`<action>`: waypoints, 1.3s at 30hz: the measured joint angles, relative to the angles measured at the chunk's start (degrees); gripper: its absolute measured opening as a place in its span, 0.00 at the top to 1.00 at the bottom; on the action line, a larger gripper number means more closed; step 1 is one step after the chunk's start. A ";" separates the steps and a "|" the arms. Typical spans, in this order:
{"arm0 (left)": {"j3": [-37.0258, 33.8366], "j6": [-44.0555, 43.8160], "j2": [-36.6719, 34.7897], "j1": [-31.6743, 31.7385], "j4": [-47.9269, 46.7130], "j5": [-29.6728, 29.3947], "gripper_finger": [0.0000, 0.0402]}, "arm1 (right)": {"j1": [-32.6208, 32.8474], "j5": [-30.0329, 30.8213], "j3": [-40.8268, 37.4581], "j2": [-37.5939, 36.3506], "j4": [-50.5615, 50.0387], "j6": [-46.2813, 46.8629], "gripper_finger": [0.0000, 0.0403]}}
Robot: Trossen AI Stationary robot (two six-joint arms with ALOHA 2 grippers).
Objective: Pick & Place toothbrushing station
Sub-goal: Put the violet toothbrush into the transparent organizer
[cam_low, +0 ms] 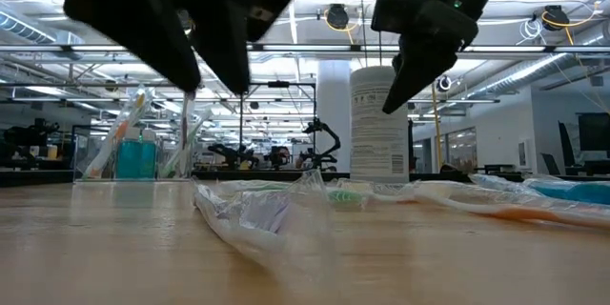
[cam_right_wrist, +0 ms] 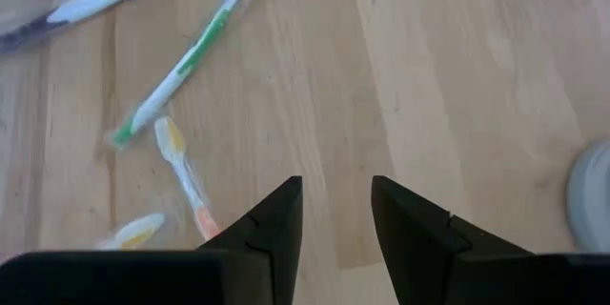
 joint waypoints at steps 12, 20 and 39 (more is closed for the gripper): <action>0.00 -5.11 9.70 -1.39 6.84 -0.57 0.64 | 3.73 0.00 -5.40 0.04 6.37 6.73 0.70; 0.27 -3.09 11.64 -1.59 5.26 -0.17 0.64 | 6.78 -0.05 -6.42 0.02 7.73 5.90 0.70; -0.09 -6.30 -2.38 -1.91 -1.10 -4.17 0.95 | 6.62 0.09 -6.42 0.02 7.98 3.47 0.70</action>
